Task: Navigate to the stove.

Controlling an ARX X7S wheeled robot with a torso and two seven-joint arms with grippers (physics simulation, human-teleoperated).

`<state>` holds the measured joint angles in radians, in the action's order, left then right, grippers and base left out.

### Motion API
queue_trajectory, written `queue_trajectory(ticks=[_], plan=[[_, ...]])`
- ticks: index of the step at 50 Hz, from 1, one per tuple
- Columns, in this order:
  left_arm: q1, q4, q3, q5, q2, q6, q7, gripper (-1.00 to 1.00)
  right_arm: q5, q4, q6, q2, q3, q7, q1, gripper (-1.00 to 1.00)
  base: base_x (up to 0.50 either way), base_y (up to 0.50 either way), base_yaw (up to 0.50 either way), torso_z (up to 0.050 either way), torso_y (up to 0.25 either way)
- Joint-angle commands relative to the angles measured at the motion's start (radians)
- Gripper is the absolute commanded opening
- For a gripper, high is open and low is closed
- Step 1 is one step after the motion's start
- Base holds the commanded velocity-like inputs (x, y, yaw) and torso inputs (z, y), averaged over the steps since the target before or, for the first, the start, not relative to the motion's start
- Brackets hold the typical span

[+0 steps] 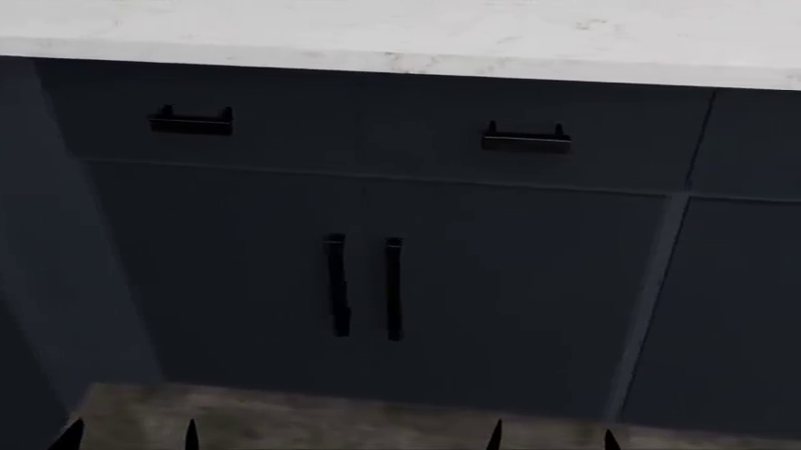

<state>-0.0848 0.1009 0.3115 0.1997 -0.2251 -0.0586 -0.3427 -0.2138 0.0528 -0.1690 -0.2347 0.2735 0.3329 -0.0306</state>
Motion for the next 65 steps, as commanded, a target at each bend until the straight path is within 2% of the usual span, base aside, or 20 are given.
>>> queue_trajectory(ticks=[1, 65], plan=[[-0.004, 0.006, 0.004, 0.003, -0.001, -0.003, -0.002, 1.00, 0.003, 0.003, -0.003, -0.003, 0.006, 0.007, -0.002, 1.00, -0.42, -0.03, 0.00, 0.000, 0.000], [-0.009, 0.007, 0.028, 0.018, -0.016, -0.006, -0.019, 1.00, 0.000, 0.000, -0.019, -0.022, 0.029, 0.035, -0.002, 1.00, -0.48, -0.07, 0.00, 0.000, 0.000]])
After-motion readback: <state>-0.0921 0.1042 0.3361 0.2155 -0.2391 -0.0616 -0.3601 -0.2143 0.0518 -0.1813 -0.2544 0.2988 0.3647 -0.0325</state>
